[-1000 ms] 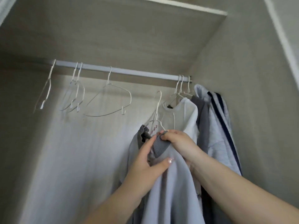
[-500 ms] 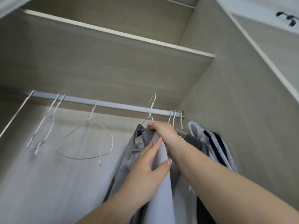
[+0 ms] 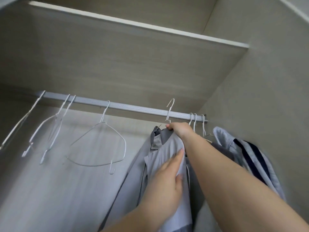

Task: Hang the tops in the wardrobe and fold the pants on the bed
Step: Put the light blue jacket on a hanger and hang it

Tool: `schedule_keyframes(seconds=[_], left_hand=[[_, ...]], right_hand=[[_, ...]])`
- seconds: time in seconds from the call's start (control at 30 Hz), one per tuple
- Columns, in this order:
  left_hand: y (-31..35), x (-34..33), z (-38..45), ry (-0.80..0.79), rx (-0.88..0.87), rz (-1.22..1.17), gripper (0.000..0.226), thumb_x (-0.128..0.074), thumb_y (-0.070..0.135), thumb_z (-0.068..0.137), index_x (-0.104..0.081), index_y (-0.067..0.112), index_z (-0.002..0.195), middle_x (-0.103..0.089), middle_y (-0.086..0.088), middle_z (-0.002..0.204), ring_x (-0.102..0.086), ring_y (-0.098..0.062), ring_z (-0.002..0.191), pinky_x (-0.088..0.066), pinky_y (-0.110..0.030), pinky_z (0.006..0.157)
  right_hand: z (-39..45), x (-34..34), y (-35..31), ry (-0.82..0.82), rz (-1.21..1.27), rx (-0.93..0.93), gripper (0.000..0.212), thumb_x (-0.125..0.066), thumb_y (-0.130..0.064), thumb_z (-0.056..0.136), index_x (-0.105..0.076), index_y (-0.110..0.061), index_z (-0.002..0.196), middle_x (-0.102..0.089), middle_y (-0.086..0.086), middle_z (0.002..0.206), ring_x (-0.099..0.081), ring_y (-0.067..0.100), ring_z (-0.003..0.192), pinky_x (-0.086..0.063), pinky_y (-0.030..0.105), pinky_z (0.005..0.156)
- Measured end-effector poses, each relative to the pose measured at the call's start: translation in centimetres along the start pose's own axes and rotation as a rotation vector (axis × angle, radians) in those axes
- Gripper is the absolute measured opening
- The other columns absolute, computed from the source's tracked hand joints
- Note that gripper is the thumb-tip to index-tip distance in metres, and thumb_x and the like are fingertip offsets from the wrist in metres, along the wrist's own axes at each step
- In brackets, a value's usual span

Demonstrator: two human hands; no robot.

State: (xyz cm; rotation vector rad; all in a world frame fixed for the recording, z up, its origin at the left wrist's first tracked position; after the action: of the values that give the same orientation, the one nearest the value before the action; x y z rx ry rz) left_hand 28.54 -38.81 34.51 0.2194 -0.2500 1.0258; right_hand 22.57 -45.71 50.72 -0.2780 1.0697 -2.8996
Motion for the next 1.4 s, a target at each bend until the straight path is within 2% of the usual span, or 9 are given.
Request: schedule_keyframes(seconds=[0.23,0.37,0.47,0.53,0.73,0.9,1.07,1.27,1.4], left_hand=[[-0.3,-1.5,-2.5,-0.087,0.02,0.027,0.073,-0.044,0.016,0.098,0.003,0.064,0.126,-0.012,0.036,0.146,-0.011,0.016,0.137,-0.008,0.004,0.1],[0.6,-2.0,-4.6,-0.084,0.026,0.058,0.071,-0.042,0.021,0.099,0.005,0.067,0.128,-0.006,0.03,0.153,-0.006,0.021,0.132,-0.005,0.005,0.097],[1.1,-2.4,-7.4,-0.062,0.075,0.05,0.065,-0.038,0.025,0.099,-0.003,0.066,0.135,-0.004,0.024,0.156,-0.009,0.012,0.137,-0.009,-0.002,0.1],[0.9,-2.5,-9.4,-0.05,0.098,0.034,0.065,-0.039,0.024,0.099,-0.003,0.07,0.13,-0.01,0.022,0.156,-0.014,0.005,0.141,-0.019,-0.008,0.105],[0.4,-1.2,-16.8,-0.058,0.17,-0.013,0.063,-0.051,0.019,0.094,-0.021,0.063,0.127,-0.032,0.038,0.134,-0.034,0.016,0.126,-0.025,-0.003,0.101],[4.2,-0.6,-24.4,-0.017,0.463,-0.163,0.055,-0.052,0.003,0.094,-0.044,0.048,0.124,-0.059,0.019,0.112,-0.058,0.005,0.098,-0.044,-0.015,0.093],[10.8,0.5,-30.3,0.016,0.743,-0.262,0.045,-0.044,-0.009,0.092,-0.053,0.025,0.121,-0.064,0.002,0.113,-0.063,-0.001,0.092,-0.047,-0.014,0.088],[21.7,-0.1,-41.0,0.139,1.086,-0.25,0.041,-0.04,-0.013,0.09,-0.063,0.019,0.103,-0.069,0.005,0.094,-0.066,-0.002,0.078,-0.048,-0.015,0.071],[30.8,-0.9,-48.7,0.272,1.272,-0.185,0.039,-0.041,-0.019,0.089,-0.064,0.011,0.097,-0.07,0.003,0.08,-0.065,-0.008,0.069,-0.047,-0.018,0.066]], right_hand=[[-1.5,-0.6,2.5,-0.155,-0.008,-0.115,0.03,-0.055,-0.009,0.091,-0.063,0.0,0.118,-0.06,0.012,0.127,-0.055,0.026,0.118,-0.04,0.033,0.104],[-4.5,0.9,2.1,-0.079,-0.135,0.042,0.012,-0.057,-0.009,0.088,-0.061,0.002,0.088,-0.057,0.02,0.089,-0.05,0.018,0.084,-0.037,0.027,0.058],[-7.9,0.2,2.4,-0.076,-0.228,0.25,0.033,-0.054,-0.006,0.088,-0.06,0.002,0.119,-0.061,0.021,0.117,-0.055,0.023,0.11,-0.041,0.03,0.08],[-10.8,-0.6,3.5,-0.052,-0.336,0.391,0.051,-0.055,-0.012,0.09,-0.045,-0.009,0.139,-0.039,0.012,0.147,-0.034,0.021,0.137,-0.026,0.019,0.1],[-19.4,-0.1,8.7,-0.012,-0.225,0.604,0.058,-0.057,-0.009,0.09,-0.04,-0.022,0.143,-0.02,-0.001,0.157,-0.015,0.006,0.143,-0.003,-0.004,0.1],[-25.1,-0.2,11.6,-0.108,0.044,0.408,0.048,-0.053,-0.009,0.094,-0.046,-0.02,0.14,-0.027,-0.003,0.154,-0.021,-0.007,0.13,-0.01,-0.009,0.093],[-32.3,-0.3,13.6,-0.143,0.392,0.141,0.041,-0.054,-0.013,0.094,-0.053,-0.025,0.133,-0.044,-0.007,0.143,-0.037,0.001,0.129,-0.025,0.013,0.107],[-42.4,1.9,15.9,-0.465,0.6,-0.093,0.039,-0.052,-0.011,0.094,-0.055,-0.021,0.131,-0.06,-0.01,0.121,-0.056,0.006,0.112,-0.043,0.026,0.1],[-51.0,5.4,15.6,-0.775,0.783,-0.238,0.024,-0.052,-0.009,0.095,-0.066,-0.028,0.099,-0.068,-0.009,0.097,-0.066,0.006,0.089,-0.052,0.021,0.079]])
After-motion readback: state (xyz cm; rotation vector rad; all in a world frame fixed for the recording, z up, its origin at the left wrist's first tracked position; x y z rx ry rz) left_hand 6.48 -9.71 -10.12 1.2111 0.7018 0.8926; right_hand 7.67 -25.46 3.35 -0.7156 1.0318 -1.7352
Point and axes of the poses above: each hand's wrist, its own z-axis towards the middle knuckle, its own x-axis out of the back of the hand, y = z × x, the point moved 2 cm from there along z, towards the middle knuckle
